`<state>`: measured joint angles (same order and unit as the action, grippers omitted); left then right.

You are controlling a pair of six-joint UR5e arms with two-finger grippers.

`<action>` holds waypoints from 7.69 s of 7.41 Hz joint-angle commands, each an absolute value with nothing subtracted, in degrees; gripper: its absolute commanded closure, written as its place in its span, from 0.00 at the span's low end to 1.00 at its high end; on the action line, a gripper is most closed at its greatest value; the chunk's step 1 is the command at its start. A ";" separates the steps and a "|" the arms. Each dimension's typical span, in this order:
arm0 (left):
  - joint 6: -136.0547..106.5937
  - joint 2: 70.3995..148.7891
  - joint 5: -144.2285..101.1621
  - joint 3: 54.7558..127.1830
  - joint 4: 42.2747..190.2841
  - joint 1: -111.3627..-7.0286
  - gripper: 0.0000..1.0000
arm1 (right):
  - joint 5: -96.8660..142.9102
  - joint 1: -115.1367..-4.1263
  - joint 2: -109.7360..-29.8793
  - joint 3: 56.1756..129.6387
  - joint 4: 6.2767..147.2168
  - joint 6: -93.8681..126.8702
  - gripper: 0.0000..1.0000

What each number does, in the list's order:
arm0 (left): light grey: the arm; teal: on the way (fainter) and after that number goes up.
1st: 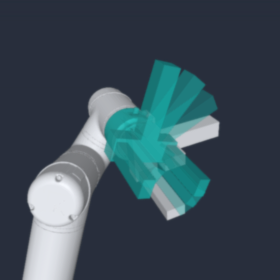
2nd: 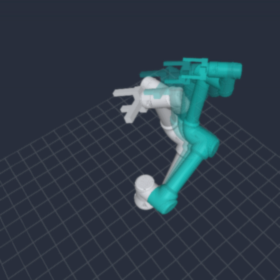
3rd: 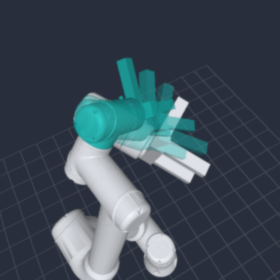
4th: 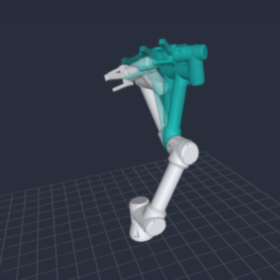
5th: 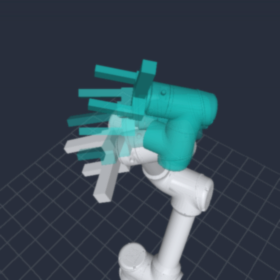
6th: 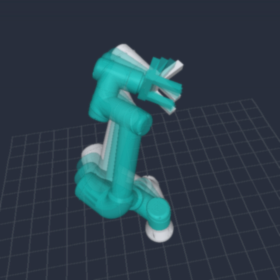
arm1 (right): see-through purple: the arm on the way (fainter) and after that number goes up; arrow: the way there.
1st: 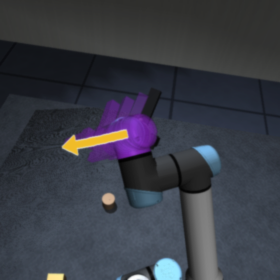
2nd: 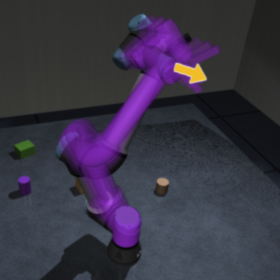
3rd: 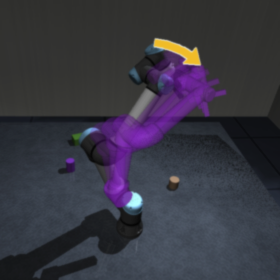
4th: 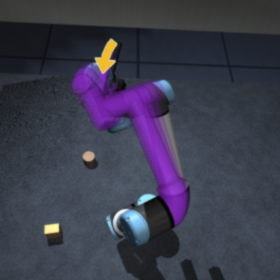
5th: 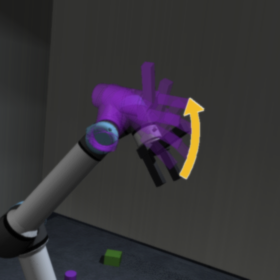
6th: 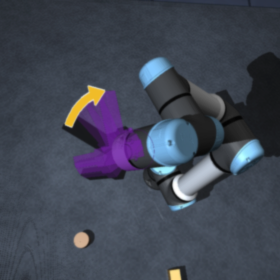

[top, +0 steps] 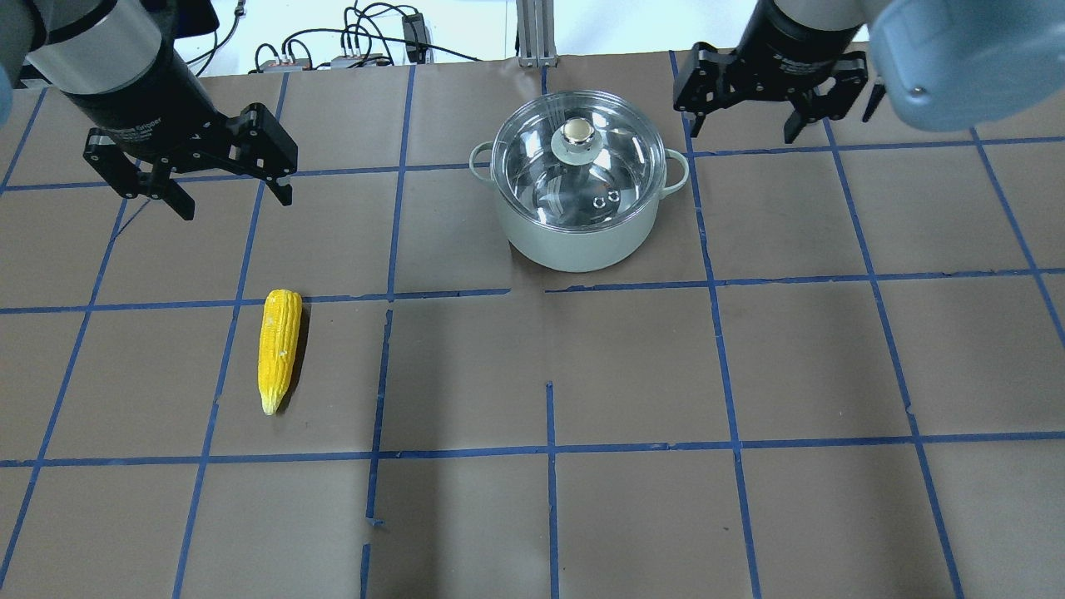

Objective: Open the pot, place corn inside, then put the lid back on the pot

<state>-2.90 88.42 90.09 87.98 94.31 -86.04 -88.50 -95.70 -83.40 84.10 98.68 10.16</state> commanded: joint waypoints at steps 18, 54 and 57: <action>-2.90 88.24 90.00 87.98 94.31 -86.04 0.00 | -89.38 -104.50 -57.04 72.86 115.31 11.16 0.15; -2.37 87.98 89.47 86.40 94.39 -85.17 0.00 | -89.56 -104.59 -55.90 66.62 104.06 11.43 0.62; -2.29 87.89 89.47 86.40 94.39 -85.17 0.00 | -89.56 -104.50 -55.99 64.35 99.69 10.90 0.79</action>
<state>-2.30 87.92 89.47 86.39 94.39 -85.17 -89.57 -104.53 -55.92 65.78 101.97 11.01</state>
